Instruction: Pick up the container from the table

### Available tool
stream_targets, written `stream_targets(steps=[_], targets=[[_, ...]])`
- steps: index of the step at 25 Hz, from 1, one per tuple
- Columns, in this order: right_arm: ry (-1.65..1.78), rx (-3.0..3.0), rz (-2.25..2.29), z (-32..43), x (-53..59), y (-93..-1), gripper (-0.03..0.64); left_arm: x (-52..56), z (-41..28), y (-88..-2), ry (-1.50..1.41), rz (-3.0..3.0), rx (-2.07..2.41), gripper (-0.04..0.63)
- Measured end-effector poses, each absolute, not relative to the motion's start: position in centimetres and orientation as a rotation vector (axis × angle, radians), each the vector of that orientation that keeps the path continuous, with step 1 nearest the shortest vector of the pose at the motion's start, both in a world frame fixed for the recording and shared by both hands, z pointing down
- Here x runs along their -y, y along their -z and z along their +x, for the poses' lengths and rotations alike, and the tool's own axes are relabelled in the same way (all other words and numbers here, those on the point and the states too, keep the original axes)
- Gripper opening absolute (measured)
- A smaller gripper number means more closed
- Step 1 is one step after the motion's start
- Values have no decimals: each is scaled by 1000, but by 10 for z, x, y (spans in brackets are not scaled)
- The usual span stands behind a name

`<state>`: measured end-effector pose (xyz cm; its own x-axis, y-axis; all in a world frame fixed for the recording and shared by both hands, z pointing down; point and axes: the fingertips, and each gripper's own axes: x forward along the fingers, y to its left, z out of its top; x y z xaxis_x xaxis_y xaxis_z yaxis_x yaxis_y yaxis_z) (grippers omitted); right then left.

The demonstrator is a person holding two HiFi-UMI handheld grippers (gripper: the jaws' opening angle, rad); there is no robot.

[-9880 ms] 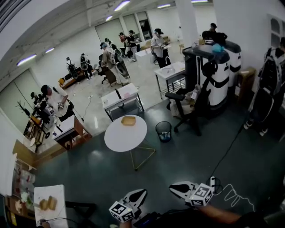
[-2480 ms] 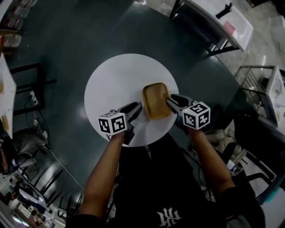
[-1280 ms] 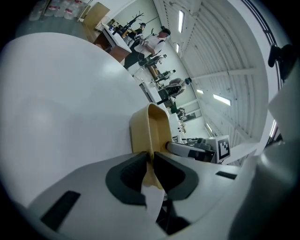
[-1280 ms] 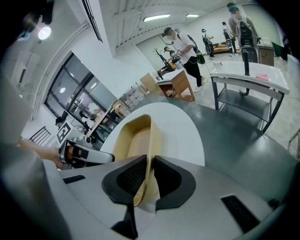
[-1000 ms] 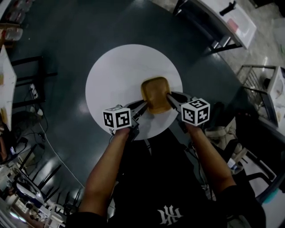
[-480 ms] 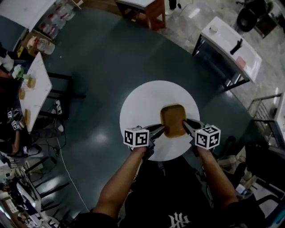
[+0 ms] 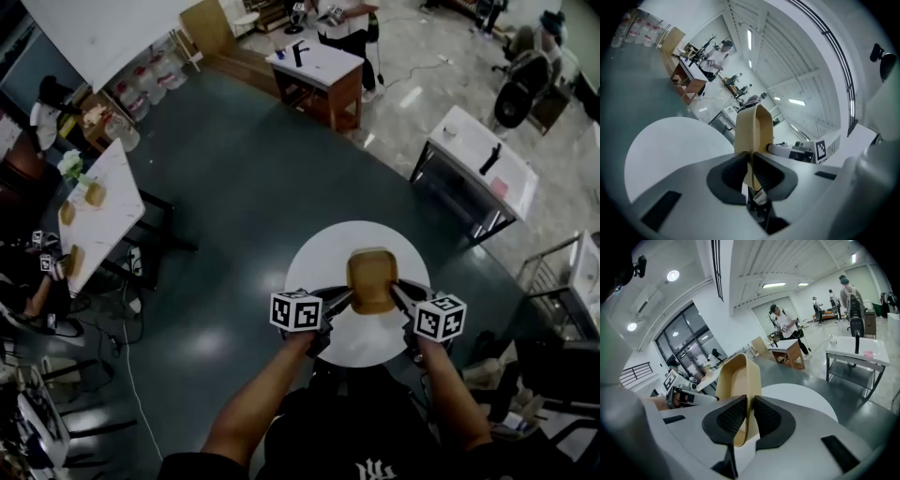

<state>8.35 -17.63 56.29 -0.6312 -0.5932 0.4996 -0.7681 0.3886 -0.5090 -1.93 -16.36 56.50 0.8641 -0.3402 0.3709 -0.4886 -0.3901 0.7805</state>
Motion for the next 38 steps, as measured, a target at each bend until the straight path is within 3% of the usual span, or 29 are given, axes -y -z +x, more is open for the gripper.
stream_targets(steps=[16,38], targets=[[-709,2576,1418,30,140,-431,69,145,-72,-444,-96,2323,529,38],[-440,2694,1601,93,67,-341,69,81,-9,-349,-71,2574,468,37]])
